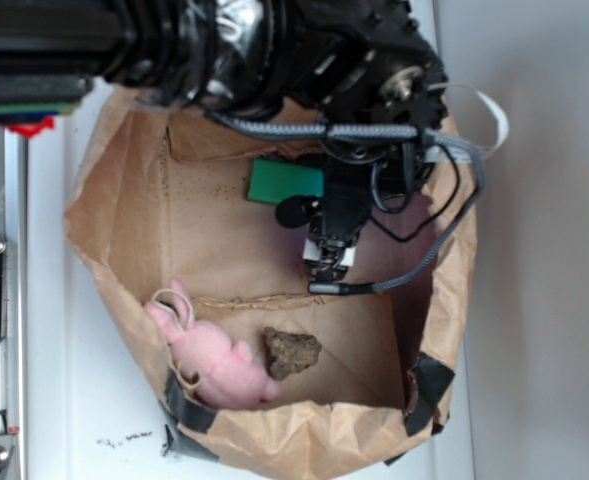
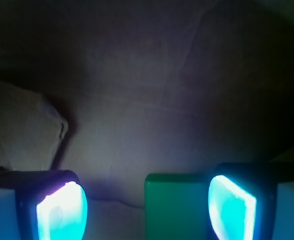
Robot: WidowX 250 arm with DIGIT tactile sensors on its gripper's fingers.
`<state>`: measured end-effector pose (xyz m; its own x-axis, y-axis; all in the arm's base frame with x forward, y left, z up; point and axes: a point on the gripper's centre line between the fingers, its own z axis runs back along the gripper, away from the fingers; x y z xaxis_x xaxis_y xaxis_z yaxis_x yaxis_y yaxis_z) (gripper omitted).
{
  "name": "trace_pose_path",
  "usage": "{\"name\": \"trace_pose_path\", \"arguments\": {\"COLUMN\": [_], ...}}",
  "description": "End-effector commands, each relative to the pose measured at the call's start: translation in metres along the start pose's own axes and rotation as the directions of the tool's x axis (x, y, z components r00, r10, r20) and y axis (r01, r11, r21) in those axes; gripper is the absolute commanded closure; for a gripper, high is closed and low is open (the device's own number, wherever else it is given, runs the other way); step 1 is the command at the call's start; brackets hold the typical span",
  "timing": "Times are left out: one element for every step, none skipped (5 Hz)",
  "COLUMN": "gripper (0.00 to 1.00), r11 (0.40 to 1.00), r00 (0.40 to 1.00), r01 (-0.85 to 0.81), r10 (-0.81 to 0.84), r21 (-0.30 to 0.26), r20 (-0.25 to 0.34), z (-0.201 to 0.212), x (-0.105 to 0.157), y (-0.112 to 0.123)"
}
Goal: Grab the green block.
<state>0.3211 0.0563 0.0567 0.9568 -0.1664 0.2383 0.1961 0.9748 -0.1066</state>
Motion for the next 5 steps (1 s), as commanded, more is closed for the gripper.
{"name": "trace_pose_path", "arguments": {"gripper": [0.00, 0.00, 0.00, 0.00, 0.00], "r11": [0.998, 0.997, 0.991, 0.982, 0.979], "r00": [0.997, 0.997, 0.995, 0.993, 0.994], "r01": [-0.017, -0.025, -0.072, -0.109, -0.104], "r10": [0.013, 0.020, 0.064, 0.099, 0.095], "r21": [0.060, 0.071, 0.112, 0.151, 0.174], "r20": [0.070, 0.070, 0.072, 0.071, 0.056], "z": [0.004, 0.006, 0.002, -0.002, -0.006], "x": [0.010, 0.011, 0.010, 0.011, 0.004], "y": [0.003, 0.006, 0.017, 0.026, 0.023]}}
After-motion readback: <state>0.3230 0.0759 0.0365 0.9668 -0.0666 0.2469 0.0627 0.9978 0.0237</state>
